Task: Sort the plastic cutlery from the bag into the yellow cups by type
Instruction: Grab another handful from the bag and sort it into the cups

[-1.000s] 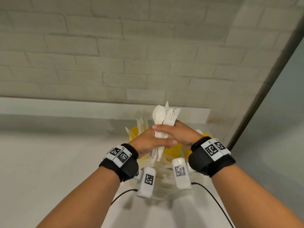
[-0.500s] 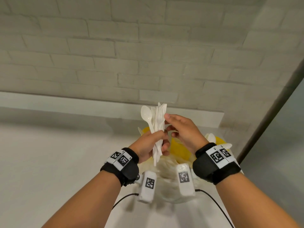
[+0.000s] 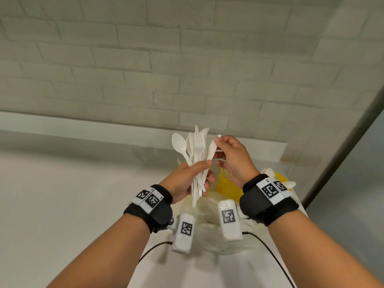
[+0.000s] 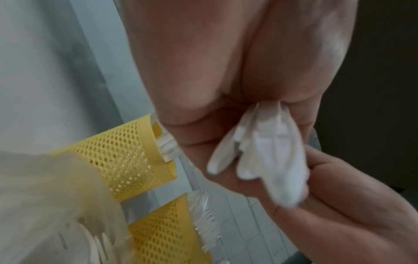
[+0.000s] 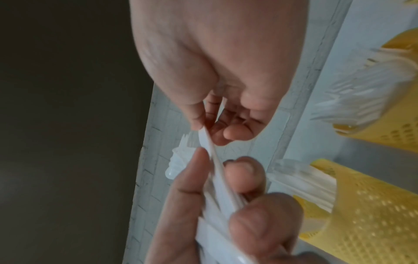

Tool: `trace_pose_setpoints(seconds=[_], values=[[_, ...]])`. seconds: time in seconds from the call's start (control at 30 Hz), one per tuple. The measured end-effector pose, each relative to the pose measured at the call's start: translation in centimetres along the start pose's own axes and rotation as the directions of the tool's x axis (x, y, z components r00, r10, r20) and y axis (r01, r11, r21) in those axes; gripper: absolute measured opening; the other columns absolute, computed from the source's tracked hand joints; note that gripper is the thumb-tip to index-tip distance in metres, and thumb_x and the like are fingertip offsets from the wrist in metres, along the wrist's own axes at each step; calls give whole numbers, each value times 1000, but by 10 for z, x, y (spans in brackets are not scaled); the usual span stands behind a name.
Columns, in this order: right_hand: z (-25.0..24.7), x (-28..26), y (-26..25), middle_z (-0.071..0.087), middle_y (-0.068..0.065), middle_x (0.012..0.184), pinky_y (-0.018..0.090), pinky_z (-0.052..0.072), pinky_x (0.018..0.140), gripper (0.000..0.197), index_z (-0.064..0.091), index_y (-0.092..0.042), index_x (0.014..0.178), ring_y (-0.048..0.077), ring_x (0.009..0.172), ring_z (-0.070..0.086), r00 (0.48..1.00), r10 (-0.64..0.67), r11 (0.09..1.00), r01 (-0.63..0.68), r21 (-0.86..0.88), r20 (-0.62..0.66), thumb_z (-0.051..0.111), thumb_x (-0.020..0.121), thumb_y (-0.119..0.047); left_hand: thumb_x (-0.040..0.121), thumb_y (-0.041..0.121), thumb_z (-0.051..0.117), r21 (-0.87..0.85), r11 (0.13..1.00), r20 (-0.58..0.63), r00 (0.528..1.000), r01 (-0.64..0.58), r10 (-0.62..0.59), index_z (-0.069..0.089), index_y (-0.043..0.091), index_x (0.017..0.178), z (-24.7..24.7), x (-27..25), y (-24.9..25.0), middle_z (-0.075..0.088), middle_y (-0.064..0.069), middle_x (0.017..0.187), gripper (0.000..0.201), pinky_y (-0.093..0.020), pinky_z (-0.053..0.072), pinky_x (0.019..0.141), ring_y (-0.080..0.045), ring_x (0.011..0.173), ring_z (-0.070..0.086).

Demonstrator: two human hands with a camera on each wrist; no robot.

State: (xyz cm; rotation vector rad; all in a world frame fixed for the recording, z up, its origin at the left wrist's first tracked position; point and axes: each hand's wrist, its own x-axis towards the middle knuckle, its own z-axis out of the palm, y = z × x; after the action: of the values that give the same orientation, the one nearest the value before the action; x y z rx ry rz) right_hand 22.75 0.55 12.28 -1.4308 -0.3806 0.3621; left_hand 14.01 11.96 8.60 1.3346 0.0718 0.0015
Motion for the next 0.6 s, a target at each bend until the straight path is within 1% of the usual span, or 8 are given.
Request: trace_pose_setpoints(seconds=[0.13, 0.17, 0.23, 0.3, 0.33, 0.47, 0.53, 0.6], values=[[-1, 2, 4, 66, 7, 93, 25, 41, 56, 17, 56, -15, 93, 18, 76, 61, 999, 22, 997, -25, -69, -37, 49, 98, -29, 98, 28, 51, -32, 999, -55, 998, -10, 9, 60, 7, 107, -2, 3, 0, 62, -10, 75, 25, -28, 48, 50, -19, 56, 55], [-1, 1, 5, 67, 6, 93, 25, 41, 56, 18, 57, -15, 95, 18, 76, 60, 1000, 24, 995, -24, -97, -4, 50, 97, -30, 98, 27, 51, -36, 999, -58, 998, -17, 15, 59, 7, 112, -2, 3, 0, 61, -11, 75, 26, -28, 48, 50, -19, 56, 55], [-2, -2, 6, 67, 6, 88, 24, 41, 55, 20, 62, -11, 103, 17, 66, 58, 992, 38, 990, -21, -139, 119, 52, 97, -27, 99, 27, 50, -39, 999, -53, 998, -28, 26, 56, 9, 123, -1, 4, -1, 61, -11, 76, 31, -28, 47, 50, -19, 56, 55], [-5, -4, 7, 65, 10, 82, 24, 42, 54, 21, 63, -7, 110, 16, 53, 53, 969, 58, 988, -21, -154, 240, 53, 96, -19, 99, 26, 48, -26, 999, -53, 998, -34, 33, 56, 12, 124, -2, 3, -1, 63, -11, 78, 30, -27, 48, 50, -18, 57, 56], [-6, -4, 7, 64, 10, 79, 23, 43, 55, 19, 63, -6, 109, 14, 51, 53, 965, 58, 988, -20, -150, 254, 54, 96, -17, 99, 26, 47, -17, 999, -66, 998, -28, 26, 58, 12, 123, -3, 3, -1, 64, -12, 81, 29, -27, 48, 51, -17, 58, 57], [-6, 5, 3, 60, 4, 78, 18, 45, 53, 7, 65, -10, 92, 11, 61, 55, 996, -7, 992, 18, -128, 86, 58, 92, -9, 99, 22, 46, -39, 999, -139, 990, 10, -15, 62, 1, 111, -9, 0, -4, 68, -13, 92, 29, -28, 48, 51, -18, 62, 61], [-4, 12, 0, 60, 4, 78, 16, 46, 50, 8, 66, -11, 90, 13, 63, 53, 998, -69, 991, 68, -112, -3, 58, 92, -7, 98, 19, 49, -71, 997, -173, 984, 21, -33, 63, 4, 102, -14, -3, -8, 64, -10, 85, 21, -28, 47, 49, -18, 61, 59], [-2, 19, -4, 61, 3, 77, 14, 47, 50, 7, 65, -10, 95, 12, 64, 55, 988, -133, 987, 126, -98, -76, 60, 91, -8, 96, 19, 55, -87, 996, -229, 972, 25, -44, 62, 4, 105, -21, -5, -13, 57, -8, 80, 19, -28, 48, 49, -18, 60, 57]])
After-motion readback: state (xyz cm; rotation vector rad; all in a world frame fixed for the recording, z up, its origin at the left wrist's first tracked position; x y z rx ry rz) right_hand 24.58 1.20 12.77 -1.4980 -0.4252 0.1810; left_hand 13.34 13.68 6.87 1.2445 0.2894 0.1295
